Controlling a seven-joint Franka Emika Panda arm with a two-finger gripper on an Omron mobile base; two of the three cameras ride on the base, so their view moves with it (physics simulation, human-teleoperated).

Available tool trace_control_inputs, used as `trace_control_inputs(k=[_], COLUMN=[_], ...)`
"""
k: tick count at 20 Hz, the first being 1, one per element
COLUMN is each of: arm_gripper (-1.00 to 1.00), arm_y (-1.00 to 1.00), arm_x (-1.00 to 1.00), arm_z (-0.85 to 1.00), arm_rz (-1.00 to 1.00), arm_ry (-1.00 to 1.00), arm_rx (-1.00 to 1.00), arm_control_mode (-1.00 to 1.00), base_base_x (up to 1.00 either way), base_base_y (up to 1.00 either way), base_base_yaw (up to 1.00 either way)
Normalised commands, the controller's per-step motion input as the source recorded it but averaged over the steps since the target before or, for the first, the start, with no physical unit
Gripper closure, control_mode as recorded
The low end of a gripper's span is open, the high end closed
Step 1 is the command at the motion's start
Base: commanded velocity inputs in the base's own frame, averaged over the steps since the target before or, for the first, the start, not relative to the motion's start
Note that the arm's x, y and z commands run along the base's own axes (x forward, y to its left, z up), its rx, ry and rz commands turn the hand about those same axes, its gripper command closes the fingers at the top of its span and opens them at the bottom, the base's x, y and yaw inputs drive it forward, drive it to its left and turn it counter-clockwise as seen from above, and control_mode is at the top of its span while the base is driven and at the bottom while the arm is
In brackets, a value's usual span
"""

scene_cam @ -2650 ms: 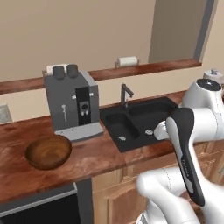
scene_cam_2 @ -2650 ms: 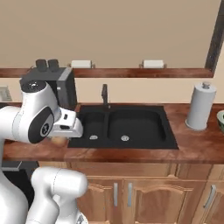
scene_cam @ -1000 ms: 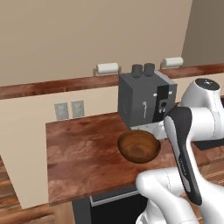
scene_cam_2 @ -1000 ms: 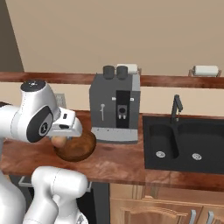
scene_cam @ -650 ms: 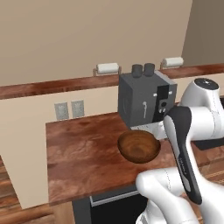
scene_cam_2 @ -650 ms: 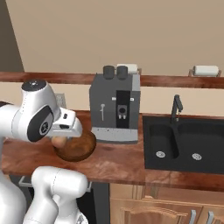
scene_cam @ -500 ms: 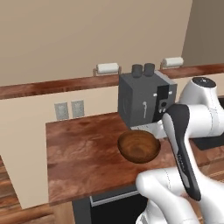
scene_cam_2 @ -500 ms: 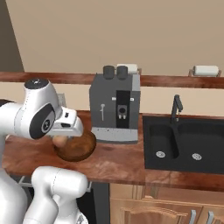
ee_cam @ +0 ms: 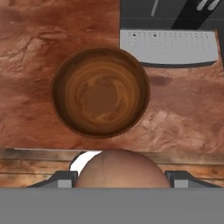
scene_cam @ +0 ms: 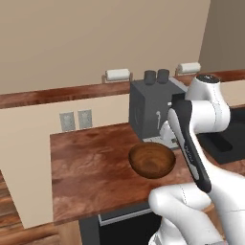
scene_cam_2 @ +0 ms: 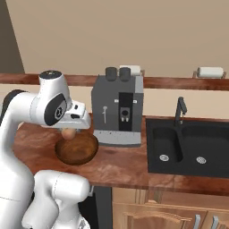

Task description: Pick the squashs from the cabinet and place them in one bowl. Pick the peach from the sink and place it in the other bowl.

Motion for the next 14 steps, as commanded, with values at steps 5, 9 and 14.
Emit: trace_control_inputs(k=[5,9,14], arm_gripper=[1.0,1.0,1.0], arm_y=[0.15,0.28,0.24], arm_x=[-0.03,0.46,0.44], arm_z=[0.0,-0.31,-0.27], arm_rz=[0.0,0.0,0.0], arm_ry=[0.0,-0.04,-0.09], arm_rx=[0.0,-0.04,-0.05], arm_control_mode=[-1.0,-1.0,-1.0], base_base_x=[0.0,0.0,0.0], base_base_y=[0.0,0.0,0.0], base_base_yaw=[0.0,0.0,0.0])
